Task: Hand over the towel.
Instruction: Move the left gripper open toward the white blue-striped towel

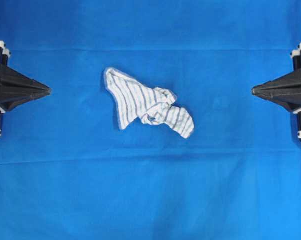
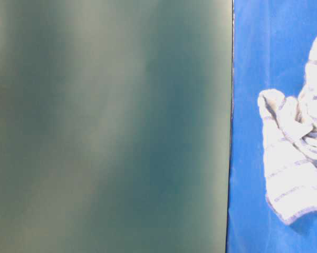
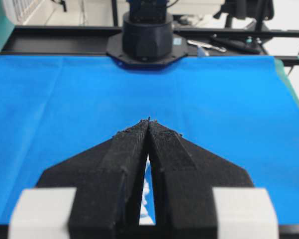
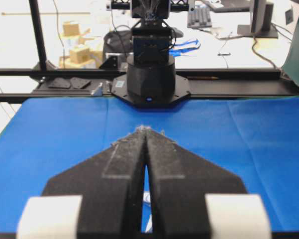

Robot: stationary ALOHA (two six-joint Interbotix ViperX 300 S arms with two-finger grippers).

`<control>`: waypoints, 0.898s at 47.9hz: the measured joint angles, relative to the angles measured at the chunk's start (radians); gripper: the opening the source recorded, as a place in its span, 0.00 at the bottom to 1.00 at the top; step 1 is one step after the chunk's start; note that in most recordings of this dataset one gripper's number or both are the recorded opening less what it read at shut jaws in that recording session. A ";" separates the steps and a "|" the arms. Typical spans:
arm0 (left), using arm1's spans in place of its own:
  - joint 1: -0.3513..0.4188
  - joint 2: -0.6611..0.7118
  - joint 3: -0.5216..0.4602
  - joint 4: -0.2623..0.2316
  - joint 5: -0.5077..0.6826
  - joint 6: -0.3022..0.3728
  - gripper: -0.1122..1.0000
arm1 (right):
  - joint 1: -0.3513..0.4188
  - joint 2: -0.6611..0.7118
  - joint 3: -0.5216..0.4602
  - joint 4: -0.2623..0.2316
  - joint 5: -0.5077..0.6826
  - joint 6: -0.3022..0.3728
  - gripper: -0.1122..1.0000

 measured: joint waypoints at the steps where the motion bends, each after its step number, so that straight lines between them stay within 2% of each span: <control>1: 0.000 0.000 0.002 -0.002 0.002 0.002 0.10 | 0.000 0.000 0.000 0.000 0.002 0.000 0.10; 17: 0.003 0.034 -0.015 -0.011 -0.025 0.009 0.10 | 0.000 0.002 -0.025 0.000 0.014 0.006 0.10; 26: 0.080 0.103 -0.049 -0.012 -0.012 0.009 0.11 | 0.000 0.017 -0.031 0.000 0.025 0.009 0.10; 28: 0.100 0.123 -0.057 -0.012 -0.002 0.008 0.14 | 0.000 0.021 -0.032 0.000 0.025 0.009 0.10; 34: 0.144 0.210 -0.098 -0.012 0.035 0.021 0.42 | 0.000 0.038 -0.035 0.000 0.025 0.009 0.10; 41: 0.195 0.371 -0.161 -0.012 0.072 0.057 0.83 | 0.002 0.044 -0.035 0.000 0.025 0.009 0.10; 43: 0.204 0.417 -0.184 -0.012 0.091 0.064 0.90 | 0.000 0.044 -0.035 0.000 0.025 0.009 0.10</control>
